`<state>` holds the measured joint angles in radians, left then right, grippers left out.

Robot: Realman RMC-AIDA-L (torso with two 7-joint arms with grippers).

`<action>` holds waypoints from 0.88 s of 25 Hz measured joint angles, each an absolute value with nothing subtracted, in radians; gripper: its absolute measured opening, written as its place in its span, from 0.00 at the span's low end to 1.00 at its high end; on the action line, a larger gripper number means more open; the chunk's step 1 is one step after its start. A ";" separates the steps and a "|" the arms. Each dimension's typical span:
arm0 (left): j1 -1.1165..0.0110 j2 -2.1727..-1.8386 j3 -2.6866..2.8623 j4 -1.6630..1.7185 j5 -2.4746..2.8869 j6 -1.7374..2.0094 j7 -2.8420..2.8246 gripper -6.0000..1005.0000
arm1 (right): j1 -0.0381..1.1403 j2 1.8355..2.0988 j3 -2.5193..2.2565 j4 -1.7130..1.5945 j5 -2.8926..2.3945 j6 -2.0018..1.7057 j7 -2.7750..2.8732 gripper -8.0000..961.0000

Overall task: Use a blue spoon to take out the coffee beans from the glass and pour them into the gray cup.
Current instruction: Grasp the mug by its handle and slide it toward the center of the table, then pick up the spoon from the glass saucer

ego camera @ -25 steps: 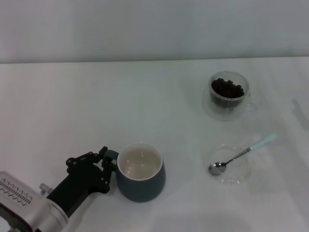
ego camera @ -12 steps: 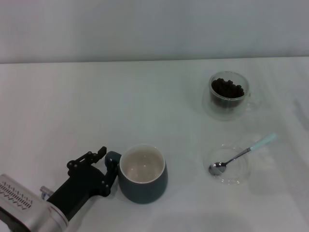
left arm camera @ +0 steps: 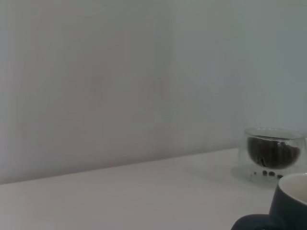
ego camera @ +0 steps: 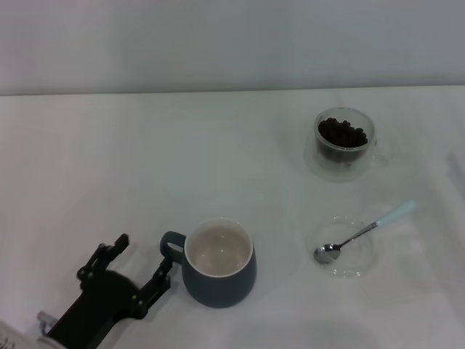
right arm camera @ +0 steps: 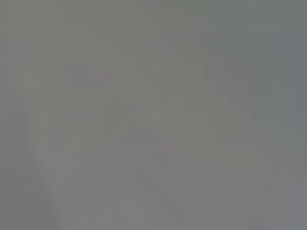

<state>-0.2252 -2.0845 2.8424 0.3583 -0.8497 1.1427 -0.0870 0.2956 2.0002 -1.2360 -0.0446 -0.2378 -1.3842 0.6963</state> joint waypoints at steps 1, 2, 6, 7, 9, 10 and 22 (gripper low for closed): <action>-0.214 -2.084 2.842 0.357 -0.850 1.152 -0.087 0.65 | 0.292 1.995 -1.246 -0.044 -0.245 -1.365 0.760 0.90; -0.203 -2.084 2.842 0.356 -0.850 1.161 -0.086 0.68 | 0.287 1.990 -1.259 -0.045 -0.254 -1.347 0.813 0.90; -0.137 -2.083 2.843 0.349 -0.851 1.232 -0.085 0.79 | 0.274 1.960 -1.336 -0.045 -0.313 -1.286 1.049 0.90; -0.110 -2.083 2.841 0.348 -0.854 1.275 -0.085 0.82 | 0.271 1.952 -1.357 -0.043 -0.330 -1.279 1.099 0.90; -0.066 -2.083 2.837 0.343 -0.860 1.358 -0.084 0.88 | 0.263 1.937 -1.405 -0.040 -0.370 -1.270 1.206 0.90; -0.045 -2.083 2.834 0.336 -0.864 1.399 -0.084 0.88 | 0.259 1.932 -1.427 -0.040 -0.387 -1.270 1.250 0.90; 0.023 -2.085 2.834 0.287 -1.163 1.539 -0.091 0.88 | 0.255 1.969 -1.560 -0.039 -0.416 -1.259 1.349 0.90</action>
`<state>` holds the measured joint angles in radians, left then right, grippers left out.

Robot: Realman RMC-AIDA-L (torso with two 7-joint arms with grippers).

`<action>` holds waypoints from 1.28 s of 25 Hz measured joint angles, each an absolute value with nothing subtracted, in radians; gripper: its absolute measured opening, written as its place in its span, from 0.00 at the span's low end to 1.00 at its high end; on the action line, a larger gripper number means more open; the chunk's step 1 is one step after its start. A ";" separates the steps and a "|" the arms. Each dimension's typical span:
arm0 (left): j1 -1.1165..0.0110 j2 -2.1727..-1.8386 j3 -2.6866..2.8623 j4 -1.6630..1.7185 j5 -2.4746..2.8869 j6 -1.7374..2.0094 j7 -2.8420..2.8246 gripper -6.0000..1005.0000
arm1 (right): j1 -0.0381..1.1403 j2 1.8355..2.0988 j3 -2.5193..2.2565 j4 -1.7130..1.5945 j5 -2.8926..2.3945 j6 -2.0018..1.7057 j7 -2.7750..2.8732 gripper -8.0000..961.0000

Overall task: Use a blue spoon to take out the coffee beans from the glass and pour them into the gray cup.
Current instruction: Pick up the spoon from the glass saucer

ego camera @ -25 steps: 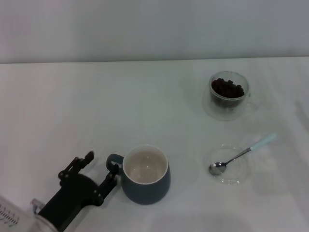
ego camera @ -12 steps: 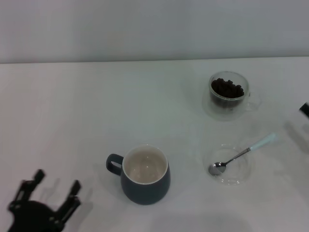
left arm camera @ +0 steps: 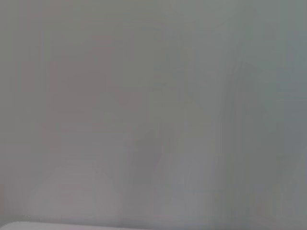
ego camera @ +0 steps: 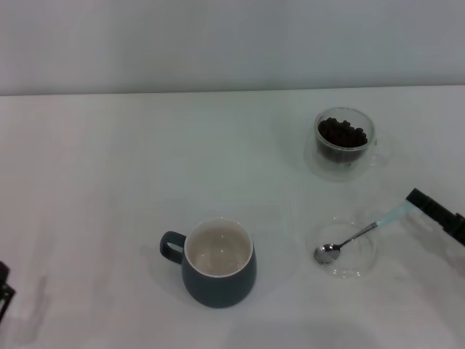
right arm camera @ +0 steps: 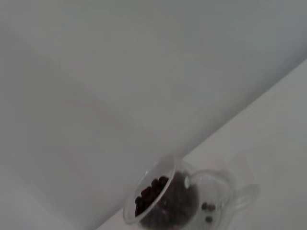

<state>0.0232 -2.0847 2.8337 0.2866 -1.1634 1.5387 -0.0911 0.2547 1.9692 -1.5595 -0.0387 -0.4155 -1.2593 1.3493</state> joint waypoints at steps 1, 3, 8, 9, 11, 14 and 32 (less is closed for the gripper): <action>0.021 -2.085 2.835 0.284 -1.186 1.537 -0.092 0.88 | 0.257 1.973 -1.563 -0.039 -0.416 -1.258 1.349 0.90; 0.017 -2.085 2.837 0.280 -1.214 1.534 -0.092 0.88 | 0.261 1.982 -1.571 -0.038 -0.416 -1.252 1.347 0.90; 0.002 -2.084 2.837 0.277 -1.224 1.511 -0.092 0.88 | 0.275 1.998 -1.582 -0.049 -0.416 -1.209 1.343 0.90; -0.001 -2.084 2.839 0.276 -1.224 1.506 -0.092 0.88 | 0.278 2.000 -1.587 -0.052 -0.416 -1.203 1.343 0.90; -0.009 -2.083 2.840 0.276 -1.225 1.493 -0.092 0.88 | 0.284 2.001 -1.596 -0.055 -0.416 -1.201 1.343 0.90; -0.020 -2.083 2.841 0.275 -1.224 1.482 -0.092 0.88 | 0.287 2.001 -1.600 -0.055 -0.416 -1.201 1.343 0.90; -0.036 -2.083 2.841 0.276 -1.220 1.474 -0.099 0.88 | 0.289 2.005 -1.612 -0.064 -0.416 -1.198 1.354 0.31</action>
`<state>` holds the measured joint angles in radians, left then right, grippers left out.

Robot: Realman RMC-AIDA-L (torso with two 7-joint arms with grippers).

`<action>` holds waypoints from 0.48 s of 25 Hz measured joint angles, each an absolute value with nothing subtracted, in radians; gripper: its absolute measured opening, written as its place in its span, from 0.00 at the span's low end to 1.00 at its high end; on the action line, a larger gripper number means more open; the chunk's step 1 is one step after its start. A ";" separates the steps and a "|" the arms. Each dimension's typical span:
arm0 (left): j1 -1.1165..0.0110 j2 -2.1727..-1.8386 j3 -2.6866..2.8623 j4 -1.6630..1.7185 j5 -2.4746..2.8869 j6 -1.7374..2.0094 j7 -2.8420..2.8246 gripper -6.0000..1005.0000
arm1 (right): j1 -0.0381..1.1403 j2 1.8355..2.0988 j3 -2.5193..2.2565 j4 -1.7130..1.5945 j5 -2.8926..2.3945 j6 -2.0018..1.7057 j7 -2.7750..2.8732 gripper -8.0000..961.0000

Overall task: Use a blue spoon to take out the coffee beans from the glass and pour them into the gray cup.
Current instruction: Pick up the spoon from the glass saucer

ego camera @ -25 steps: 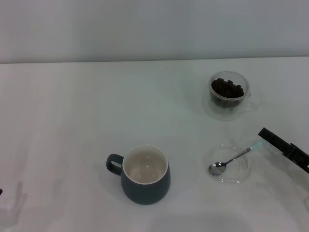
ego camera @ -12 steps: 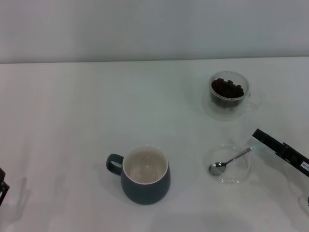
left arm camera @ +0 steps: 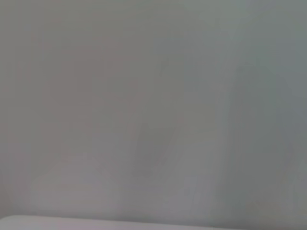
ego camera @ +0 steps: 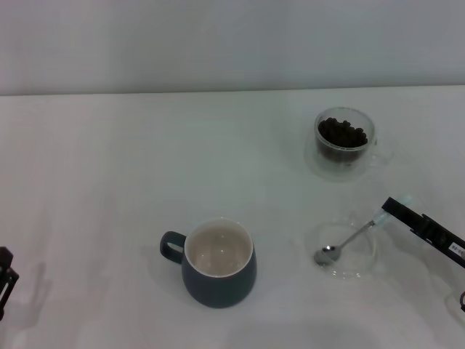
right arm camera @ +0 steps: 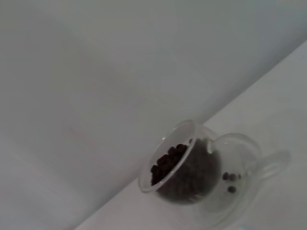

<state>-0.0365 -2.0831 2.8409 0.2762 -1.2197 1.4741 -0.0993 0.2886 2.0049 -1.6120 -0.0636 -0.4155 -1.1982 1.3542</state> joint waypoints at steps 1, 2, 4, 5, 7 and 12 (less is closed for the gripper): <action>-0.038 -2.083 2.841 0.276 -1.218 1.474 -0.099 0.88 | 0.289 2.005 -1.615 -0.067 -0.416 -1.199 1.354 0.28; -0.040 -2.083 2.841 0.276 -1.216 1.473 -0.099 0.88 | 0.288 2.005 -1.616 -0.070 -0.415 -1.199 1.354 0.24; -0.044 -2.083 2.841 0.276 -1.215 1.472 -0.100 0.88 | 0.288 2.006 -1.617 -0.076 -0.416 -1.200 1.357 0.21; -0.045 -2.083 2.841 0.276 -1.215 1.472 -0.100 0.88 | 0.288 2.006 -1.617 -0.078 -0.416 -1.201 1.359 0.21; -0.047 -2.083 2.841 0.276 -1.215 1.471 -0.100 0.88 | 0.288 2.006 -1.617 -0.080 -0.415 -1.207 1.366 0.21; -0.048 -2.083 2.841 0.272 -1.216 1.471 -0.100 0.88 | 0.286 2.006 -1.587 -0.081 -0.405 -1.263 1.377 0.20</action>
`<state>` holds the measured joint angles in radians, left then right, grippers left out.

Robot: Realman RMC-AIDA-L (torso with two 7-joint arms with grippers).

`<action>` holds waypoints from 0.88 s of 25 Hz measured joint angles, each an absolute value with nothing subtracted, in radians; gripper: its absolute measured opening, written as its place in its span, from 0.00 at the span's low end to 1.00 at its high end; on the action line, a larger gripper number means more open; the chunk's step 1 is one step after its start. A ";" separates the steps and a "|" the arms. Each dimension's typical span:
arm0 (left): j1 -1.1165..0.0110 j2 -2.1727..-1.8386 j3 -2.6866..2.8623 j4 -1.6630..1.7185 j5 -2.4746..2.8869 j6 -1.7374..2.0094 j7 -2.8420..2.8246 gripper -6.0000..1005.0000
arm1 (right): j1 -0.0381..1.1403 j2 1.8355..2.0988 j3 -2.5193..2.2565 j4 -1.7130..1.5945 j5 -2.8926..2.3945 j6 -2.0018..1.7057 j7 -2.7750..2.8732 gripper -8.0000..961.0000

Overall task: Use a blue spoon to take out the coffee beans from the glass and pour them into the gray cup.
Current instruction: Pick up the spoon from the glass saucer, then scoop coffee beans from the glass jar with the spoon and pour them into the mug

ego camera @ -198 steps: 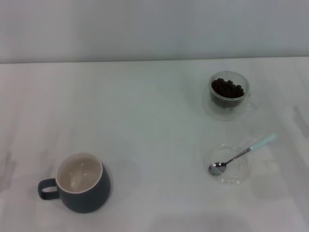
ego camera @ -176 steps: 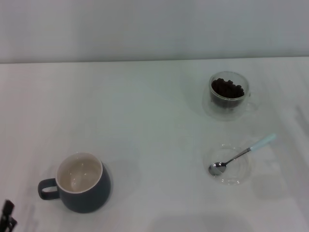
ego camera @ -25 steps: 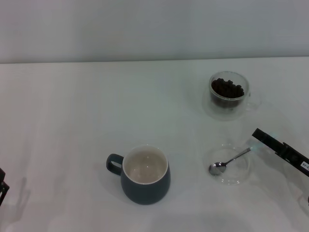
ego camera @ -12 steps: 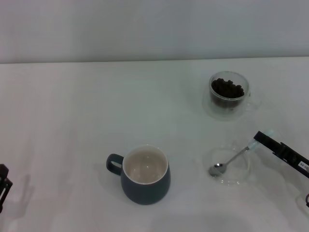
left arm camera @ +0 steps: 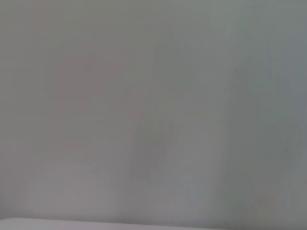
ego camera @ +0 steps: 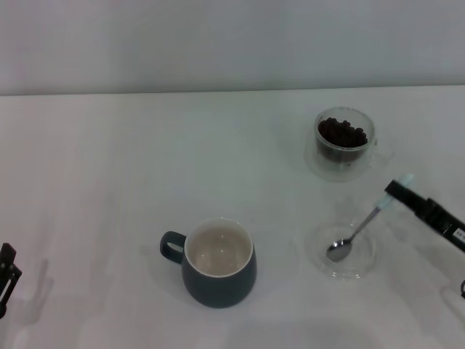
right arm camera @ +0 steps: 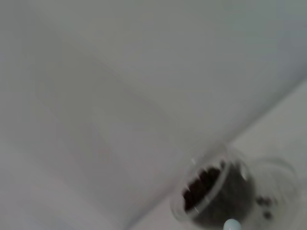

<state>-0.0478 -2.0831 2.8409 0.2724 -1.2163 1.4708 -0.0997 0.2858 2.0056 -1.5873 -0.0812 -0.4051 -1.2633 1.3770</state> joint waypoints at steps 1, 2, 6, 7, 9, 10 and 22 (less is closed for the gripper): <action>-0.048 -2.083 2.841 0.271 -1.218 1.471 -0.100 0.88 | 0.286 2.004 -1.576 -0.081 -0.405 -1.276 1.379 0.20; -0.048 -2.083 2.841 0.271 -1.219 1.471 -0.100 0.88 | 0.288 2.002 -1.563 -0.082 -0.404 -1.290 1.382 0.20; -0.049 -2.083 2.841 0.270 -1.220 1.471 -0.100 0.88 | 0.294 1.994 -1.531 -0.107 -0.404 -1.305 1.392 0.17; -0.050 -2.083 2.839 0.270 -1.220 1.471 -0.100 0.88 | 0.295 1.992 -1.522 -0.117 -0.404 -1.306 1.393 0.17; -0.051 -2.083 2.837 0.268 -1.221 1.471 -0.100 0.88 | 0.297 1.986 -1.506 -0.152 -0.404 -1.309 1.391 0.16; -0.052 -2.082 2.835 0.267 -1.222 1.471 -0.100 0.88 | 0.299 1.982 -1.501 -0.167 -0.403 -1.310 1.390 0.16; -0.088 -2.083 2.832 0.252 -1.240 1.471 -0.103 0.88 | 0.415 1.981 -1.325 -0.256 -0.403 -1.299 1.030 0.16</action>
